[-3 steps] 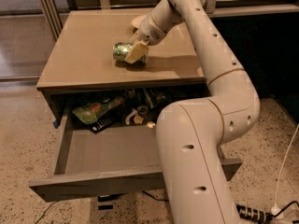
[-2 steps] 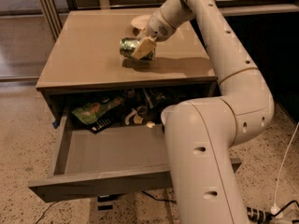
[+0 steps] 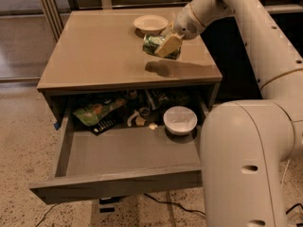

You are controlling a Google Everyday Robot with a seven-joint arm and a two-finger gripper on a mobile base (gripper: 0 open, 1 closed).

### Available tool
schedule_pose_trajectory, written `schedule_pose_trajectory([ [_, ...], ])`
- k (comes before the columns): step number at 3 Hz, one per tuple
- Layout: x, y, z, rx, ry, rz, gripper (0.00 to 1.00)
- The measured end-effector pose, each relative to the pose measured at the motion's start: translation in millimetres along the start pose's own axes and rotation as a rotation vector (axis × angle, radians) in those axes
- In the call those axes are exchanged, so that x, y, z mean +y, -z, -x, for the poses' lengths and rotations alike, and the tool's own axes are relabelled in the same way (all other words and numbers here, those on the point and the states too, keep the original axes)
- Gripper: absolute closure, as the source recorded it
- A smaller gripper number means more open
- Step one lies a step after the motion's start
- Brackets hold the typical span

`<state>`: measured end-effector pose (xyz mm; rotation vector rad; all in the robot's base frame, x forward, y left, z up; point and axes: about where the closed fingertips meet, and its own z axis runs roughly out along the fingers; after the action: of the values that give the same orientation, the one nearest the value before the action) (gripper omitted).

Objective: Place green can into top drawer

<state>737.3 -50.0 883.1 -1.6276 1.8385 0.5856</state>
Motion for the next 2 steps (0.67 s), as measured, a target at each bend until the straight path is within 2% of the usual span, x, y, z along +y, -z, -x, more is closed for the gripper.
schedule_pose_trajectory([
  [2,-3.1,2.7,-8.4,-0.009,-0.024,-0.012,1.00],
])
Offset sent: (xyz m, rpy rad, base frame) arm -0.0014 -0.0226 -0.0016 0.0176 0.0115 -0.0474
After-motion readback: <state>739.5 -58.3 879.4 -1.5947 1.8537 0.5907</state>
